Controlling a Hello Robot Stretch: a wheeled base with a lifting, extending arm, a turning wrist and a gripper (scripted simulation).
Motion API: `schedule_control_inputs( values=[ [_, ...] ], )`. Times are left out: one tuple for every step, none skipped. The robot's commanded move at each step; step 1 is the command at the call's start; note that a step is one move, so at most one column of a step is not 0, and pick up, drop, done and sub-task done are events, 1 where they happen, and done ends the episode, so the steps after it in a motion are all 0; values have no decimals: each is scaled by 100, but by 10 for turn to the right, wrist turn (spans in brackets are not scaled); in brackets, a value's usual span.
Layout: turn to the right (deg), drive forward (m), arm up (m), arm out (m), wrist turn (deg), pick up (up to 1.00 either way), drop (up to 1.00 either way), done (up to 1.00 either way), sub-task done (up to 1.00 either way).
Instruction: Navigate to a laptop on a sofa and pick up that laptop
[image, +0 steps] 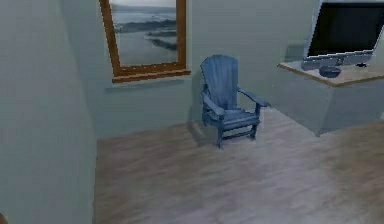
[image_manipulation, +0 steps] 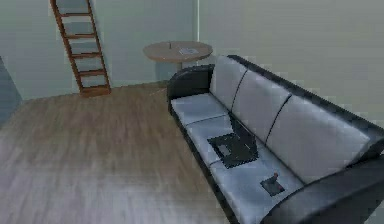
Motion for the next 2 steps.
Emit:
schedule_control_inputs(
  values=[
    [450,0,0,0,0,0,0,0,0],
    [240,0,0,0,0,0,0,0,0]
  ],
)
